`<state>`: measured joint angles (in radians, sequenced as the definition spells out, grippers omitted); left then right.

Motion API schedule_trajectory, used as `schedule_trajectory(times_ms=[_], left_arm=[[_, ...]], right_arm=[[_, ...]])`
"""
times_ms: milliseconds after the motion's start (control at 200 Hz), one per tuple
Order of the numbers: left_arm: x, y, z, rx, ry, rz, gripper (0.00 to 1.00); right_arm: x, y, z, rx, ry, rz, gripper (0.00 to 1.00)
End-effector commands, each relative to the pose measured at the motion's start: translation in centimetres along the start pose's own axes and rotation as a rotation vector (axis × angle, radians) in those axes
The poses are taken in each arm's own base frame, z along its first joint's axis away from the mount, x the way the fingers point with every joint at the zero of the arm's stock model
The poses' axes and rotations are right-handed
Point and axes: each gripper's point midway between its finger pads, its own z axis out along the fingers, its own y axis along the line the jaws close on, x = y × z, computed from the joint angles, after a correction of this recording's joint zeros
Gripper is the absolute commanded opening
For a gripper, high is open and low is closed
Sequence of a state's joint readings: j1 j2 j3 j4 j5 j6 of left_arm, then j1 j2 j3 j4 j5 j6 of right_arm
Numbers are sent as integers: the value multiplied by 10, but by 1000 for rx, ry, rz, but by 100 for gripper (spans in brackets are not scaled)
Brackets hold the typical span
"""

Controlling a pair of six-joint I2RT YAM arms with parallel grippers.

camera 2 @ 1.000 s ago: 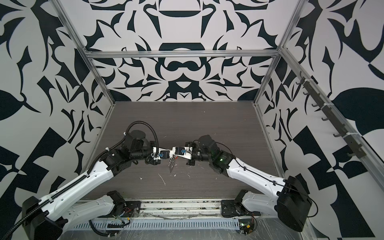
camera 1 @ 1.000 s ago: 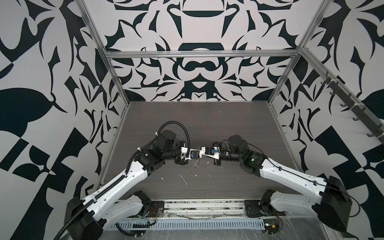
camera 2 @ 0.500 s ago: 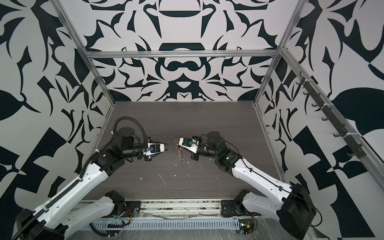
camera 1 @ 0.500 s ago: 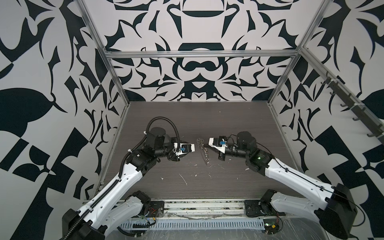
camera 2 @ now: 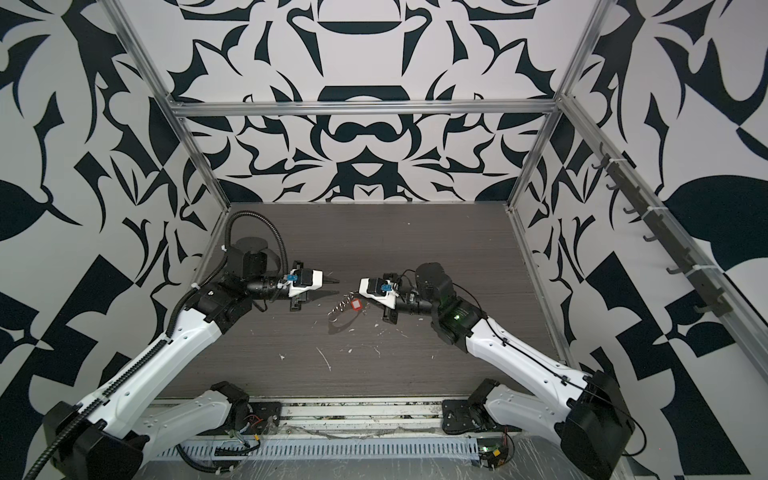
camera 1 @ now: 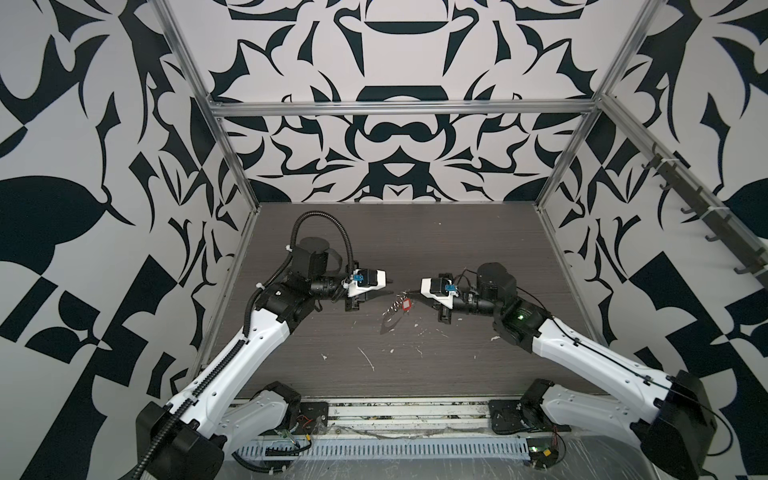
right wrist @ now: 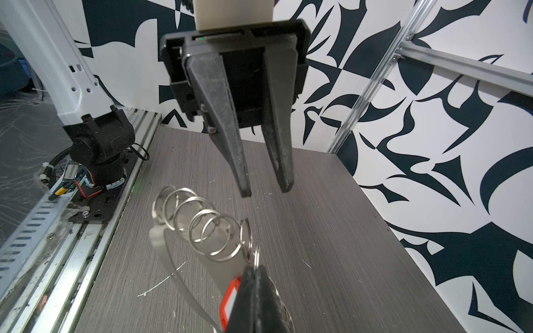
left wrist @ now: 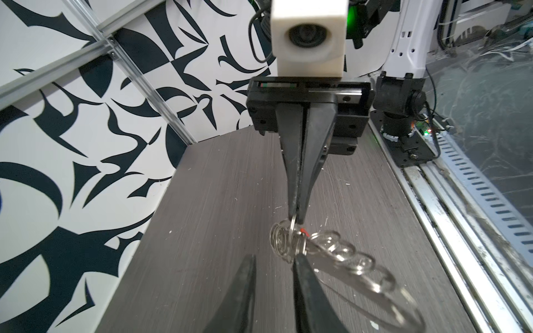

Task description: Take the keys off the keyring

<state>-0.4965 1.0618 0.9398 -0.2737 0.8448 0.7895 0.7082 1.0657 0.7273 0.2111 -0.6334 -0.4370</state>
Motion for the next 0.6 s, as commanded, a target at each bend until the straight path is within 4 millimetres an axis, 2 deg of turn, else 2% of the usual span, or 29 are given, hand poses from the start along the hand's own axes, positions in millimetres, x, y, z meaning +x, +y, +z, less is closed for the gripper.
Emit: schedule_trajectory(times_ms=[0,270,595], left_arm=[[-8,-9,-1,54,-37,-18,25],[-3,-4,5,40,-30,-12,25],[1,-8,17,69,-15,-20,23]], right_arm=[[-34,-7,-6,16,-83,-82,0],[-36,-6,-4,2,-86,-101,0],[-38,-5,-2,2,-97,-134,0]])
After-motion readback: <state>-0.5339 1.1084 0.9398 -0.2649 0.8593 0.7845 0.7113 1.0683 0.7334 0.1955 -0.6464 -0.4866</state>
